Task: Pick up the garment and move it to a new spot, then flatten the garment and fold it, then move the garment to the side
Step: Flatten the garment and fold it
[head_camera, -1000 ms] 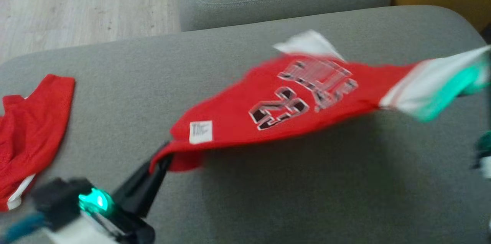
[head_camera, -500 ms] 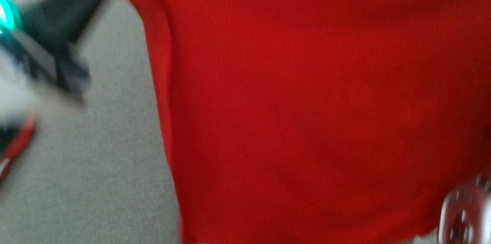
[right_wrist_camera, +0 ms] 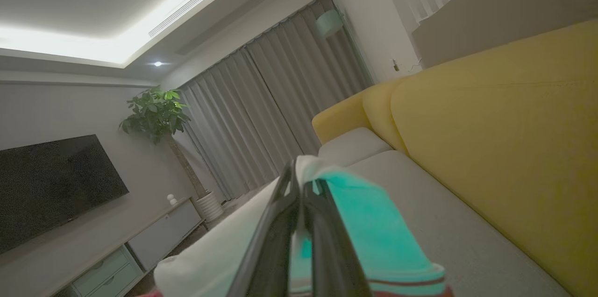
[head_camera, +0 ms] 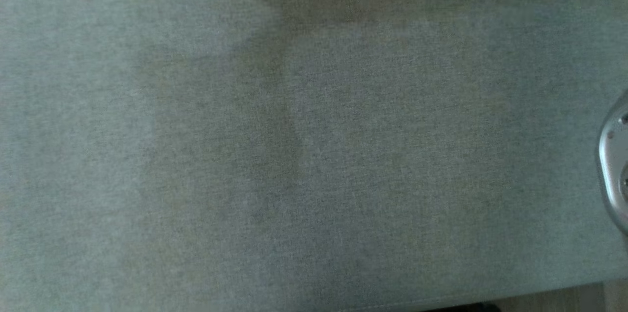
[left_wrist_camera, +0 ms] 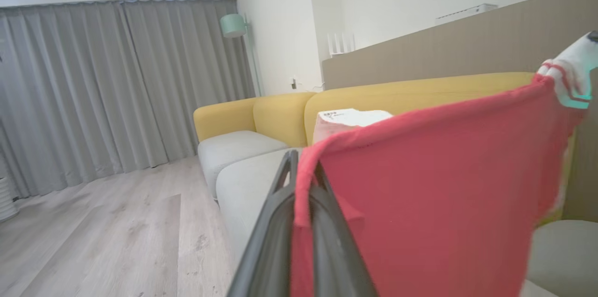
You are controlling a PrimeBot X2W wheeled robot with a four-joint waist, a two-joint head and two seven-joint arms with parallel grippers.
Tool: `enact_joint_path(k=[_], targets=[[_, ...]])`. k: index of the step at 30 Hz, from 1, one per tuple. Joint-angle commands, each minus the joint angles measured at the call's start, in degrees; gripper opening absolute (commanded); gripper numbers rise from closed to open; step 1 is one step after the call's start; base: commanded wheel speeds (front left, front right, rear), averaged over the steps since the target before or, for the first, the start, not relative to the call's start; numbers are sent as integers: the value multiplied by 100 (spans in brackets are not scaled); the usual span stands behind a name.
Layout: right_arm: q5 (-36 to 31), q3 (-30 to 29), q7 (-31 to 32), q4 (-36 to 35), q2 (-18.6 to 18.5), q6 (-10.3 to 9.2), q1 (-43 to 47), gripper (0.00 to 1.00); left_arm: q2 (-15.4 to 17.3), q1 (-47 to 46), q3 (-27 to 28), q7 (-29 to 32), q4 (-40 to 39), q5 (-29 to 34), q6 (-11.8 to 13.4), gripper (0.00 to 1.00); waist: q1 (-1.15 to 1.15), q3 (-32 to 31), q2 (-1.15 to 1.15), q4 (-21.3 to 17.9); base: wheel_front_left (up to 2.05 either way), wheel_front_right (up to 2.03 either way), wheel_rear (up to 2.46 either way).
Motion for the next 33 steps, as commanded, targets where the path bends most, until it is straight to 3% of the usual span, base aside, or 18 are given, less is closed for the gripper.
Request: enact_joint_path(k=[1,6,13,19,27,31,33], targets=[[64,115,-132,-99,33,44,-130,0,173,-192,64,-183,-29,3,11,0,-3,59,1,-23,0,0,0],[353,421,-505,-99,33,44,926,0,197,337,-563,-1027,197,-230,11,0,-3,-247,1,-21,0,0,0],[776,459,-520,-852,33,44,4084,0,636,2674,-1205,-1534,-358,-474,94,0,-3,-1029,1,-5,0,0,0],[917,573,-411,-1811,33,44,6616,0,927,5016,-1559,-1611,-1387,-410,789,0,-3,-1543,1,47,0,0,0],[953,252,-276,-3311,33,44,9258,0,1170,7157,-1810,-1622,-2853,-287,1894,0,-3,-1819,1,242,0,0,0],[1125,193,-192,-3683,33,44,9937,0,1314,7661,-1838,-1599,-3394,-425,2129,0,-3,-1727,1,296,0,0,0],[1179,198,-72,-3856,33,44,10097,0,1444,7756,-1884,-1544,-3675,-493,2041,0,-3,-1637,1,296,0,0,0]])
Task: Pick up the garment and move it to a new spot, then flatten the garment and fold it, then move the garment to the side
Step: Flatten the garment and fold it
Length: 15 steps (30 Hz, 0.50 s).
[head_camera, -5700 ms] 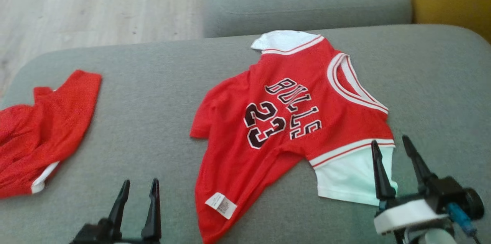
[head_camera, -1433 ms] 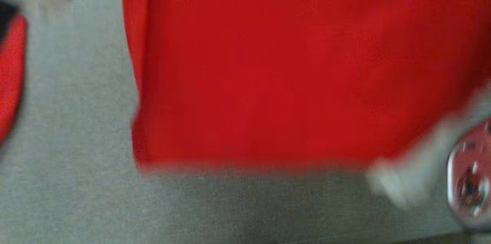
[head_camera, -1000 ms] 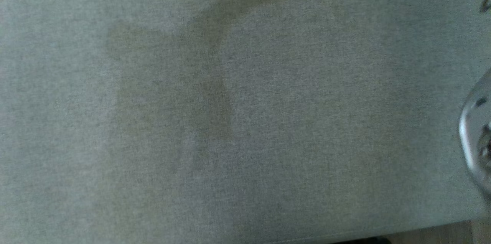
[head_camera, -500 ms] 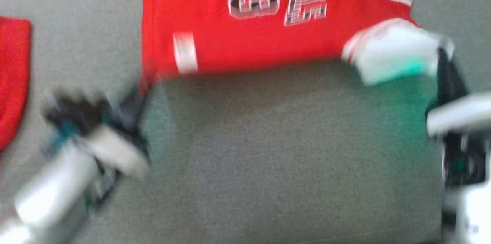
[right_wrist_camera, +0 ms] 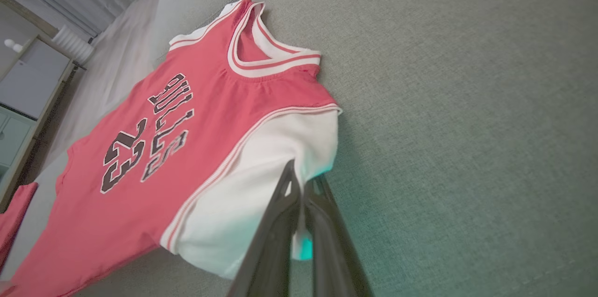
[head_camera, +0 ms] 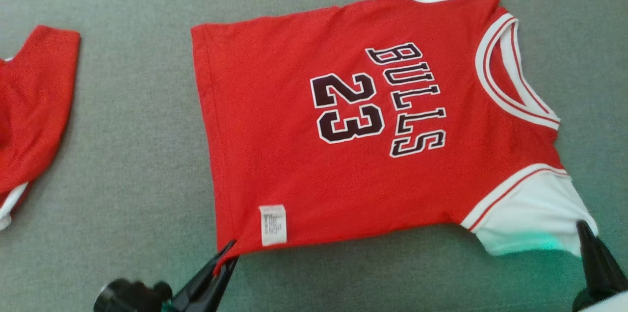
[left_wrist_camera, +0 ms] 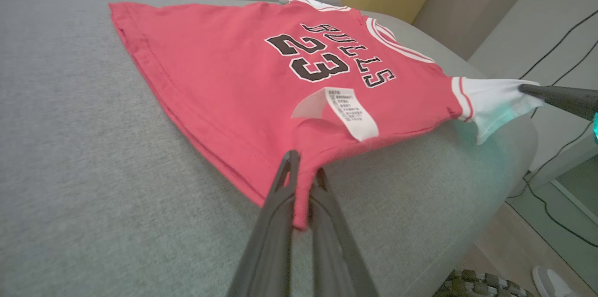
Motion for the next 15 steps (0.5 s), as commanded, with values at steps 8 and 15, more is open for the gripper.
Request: enact_joint_path(k=[8,15], targets=[[-435,60,1263,-175,-79,44,-1839,0,392,-1260,413,901,-275,-864,-1057,0,1,510,0,79,0,0,0],[-1166,0,2196,522,-79,44,-3692,0,238,-2499,536,1847,635,-1201,-1625,0,1,822,0,255,0,0,0]])
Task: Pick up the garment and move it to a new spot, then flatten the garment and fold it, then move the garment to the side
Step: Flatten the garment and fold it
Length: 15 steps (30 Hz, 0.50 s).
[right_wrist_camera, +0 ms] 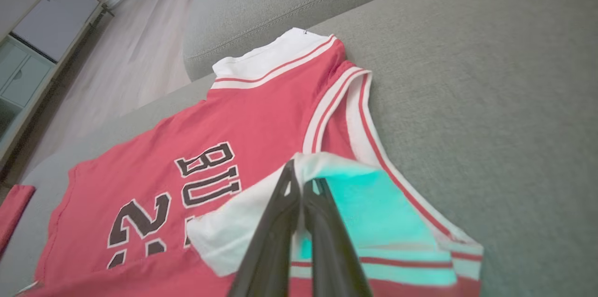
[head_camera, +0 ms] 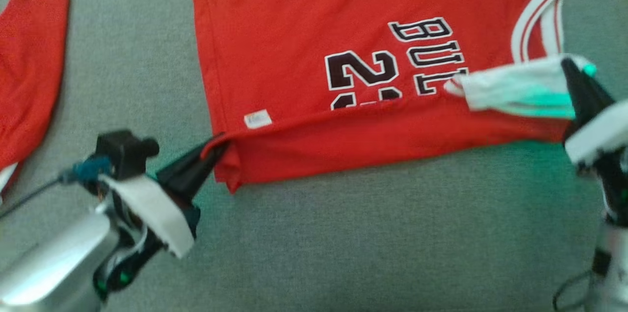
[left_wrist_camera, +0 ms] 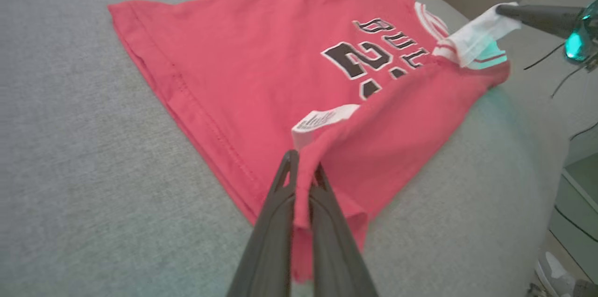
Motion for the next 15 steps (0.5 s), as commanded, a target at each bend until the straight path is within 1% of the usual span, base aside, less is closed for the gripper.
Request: enact_joint_path(k=[1,2,3,6,9,11,13,15], targets=[[-212,86,63,-80,-58,44,-276,0,73,-287,283,43,69,-59,-55,4,-2,115,0,81,0,0,0],[-328,95,55,3,-58,44,-410,86,-36,-374,314,39,211,-133,-81,74,-2,135,0,103,0,0,0],[-420,82,61,96,-58,44,-497,100,-139,-447,313,57,351,-195,-116,100,-2,150,0,130,0,0,0],[-551,123,16,219,-58,44,-595,100,-295,-562,259,103,711,-262,-191,100,-2,149,0,138,0,0,0],[-706,274,-114,45,-74,44,-405,100,-266,-474,340,-123,803,-282,-179,100,-2,85,0,77,0,0,0],[-827,425,-139,-109,-192,44,-145,100,-214,-254,541,-419,726,-443,-57,100,-2,13,0,0,0,0,0],[-1021,543,-153,-232,-451,44,124,100,-137,35,703,-660,579,-588,124,100,-2,-21,0,-60,0,0,0],[-1206,517,-153,-262,-653,44,334,100,-73,342,771,-803,407,-690,309,100,-2,-16,0,-86,0,0,0]])
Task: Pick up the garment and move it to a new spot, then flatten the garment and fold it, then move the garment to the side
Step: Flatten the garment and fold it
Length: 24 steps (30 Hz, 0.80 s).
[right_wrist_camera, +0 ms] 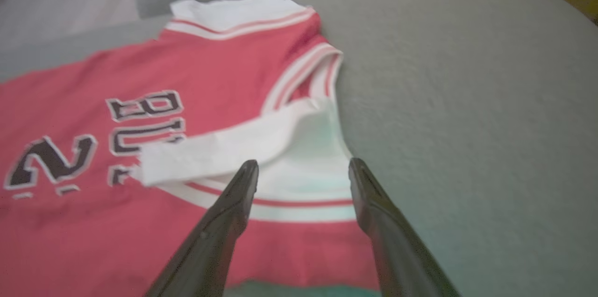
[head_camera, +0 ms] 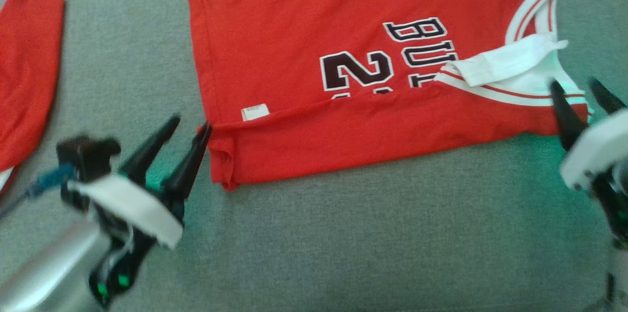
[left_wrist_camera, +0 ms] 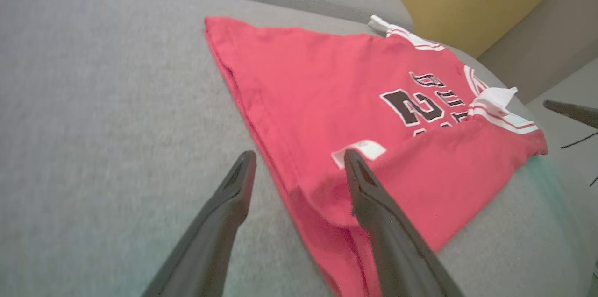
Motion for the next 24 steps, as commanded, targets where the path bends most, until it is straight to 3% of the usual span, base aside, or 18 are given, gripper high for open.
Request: enact_joint_path(k=[1,5,9,24], targets=[[-168,38,-10,-240,-201,43,60,100,267,195,269,-107,-234,-74,159,100,1,22,0,-27,0,0,0],[-534,-81,82,-133,-396,43,126,100,312,468,212,-94,-359,-85,408,100,1,187,0,26,0,0,0],[-599,-113,206,-24,-420,43,40,100,237,461,156,20,-403,-146,433,100,1,310,0,84,0,0,0],[-282,104,1028,126,-679,43,216,100,88,418,-143,862,-533,-715,147,100,1,385,0,30,0,0,0]])
